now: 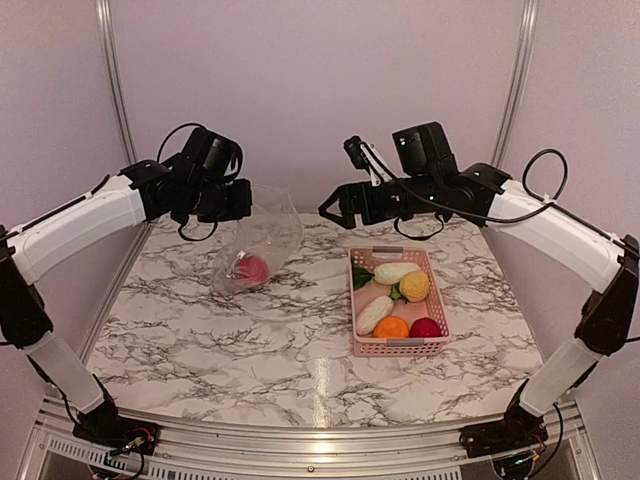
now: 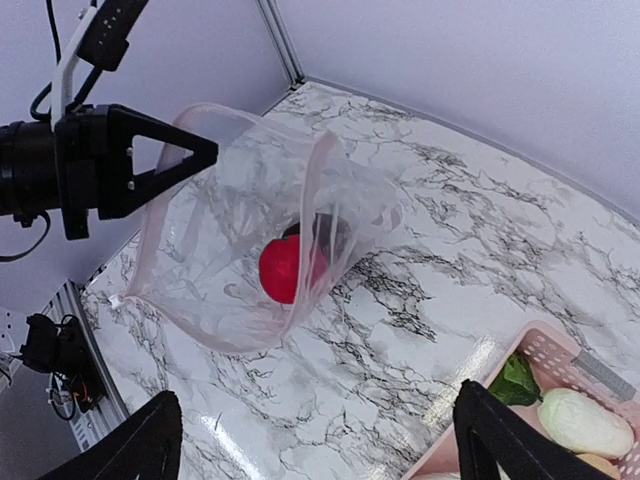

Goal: Place the food in the zip-top bag and seal the zipper
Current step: Pick up the fake fruit from the bin.

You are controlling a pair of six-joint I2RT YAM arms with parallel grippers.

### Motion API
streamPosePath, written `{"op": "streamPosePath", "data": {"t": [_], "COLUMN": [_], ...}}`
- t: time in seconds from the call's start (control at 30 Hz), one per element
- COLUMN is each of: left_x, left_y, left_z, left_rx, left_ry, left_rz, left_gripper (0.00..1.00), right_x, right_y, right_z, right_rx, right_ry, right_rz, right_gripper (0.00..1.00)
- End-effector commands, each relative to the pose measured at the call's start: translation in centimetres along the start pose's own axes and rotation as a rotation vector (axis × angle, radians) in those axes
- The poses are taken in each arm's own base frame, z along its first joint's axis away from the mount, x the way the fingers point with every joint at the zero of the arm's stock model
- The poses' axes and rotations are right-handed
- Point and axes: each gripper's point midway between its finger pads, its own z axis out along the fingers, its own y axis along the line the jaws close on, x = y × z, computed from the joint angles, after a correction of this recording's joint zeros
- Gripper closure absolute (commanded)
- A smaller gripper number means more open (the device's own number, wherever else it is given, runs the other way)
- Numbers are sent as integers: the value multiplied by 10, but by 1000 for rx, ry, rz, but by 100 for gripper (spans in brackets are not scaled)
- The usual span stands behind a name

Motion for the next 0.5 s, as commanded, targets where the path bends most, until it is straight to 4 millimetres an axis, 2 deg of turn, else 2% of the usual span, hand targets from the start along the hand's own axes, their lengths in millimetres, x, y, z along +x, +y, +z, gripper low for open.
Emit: {"op": "streamPosePath", "data": {"t": [0.0,0.07,0.13,0.37,0.47], "left_x": [-18,4,16,6,7], "left_y": [24,19,14,-5,-11], "left_z": [-34,-18,-6,4,10], "left_rx": [-69,-42,-24,18,35], "left_ry": [-77,3,73,83,96], "left_rz": [154,197,209,185,184], "left_gripper": [100,100,100,100,100], "right_x": [17,29,39,80,96], "right_y": [-24,-36,-45,-86,-102], "right_z": [-12,-13,-14,-17,-18], "right_rx": [97,120,139,255,301], "right_ry": [28,60,93,230,264], "right_rz": [38,71,95,169,199], "right_gripper": [10,11,11,13,15]}}
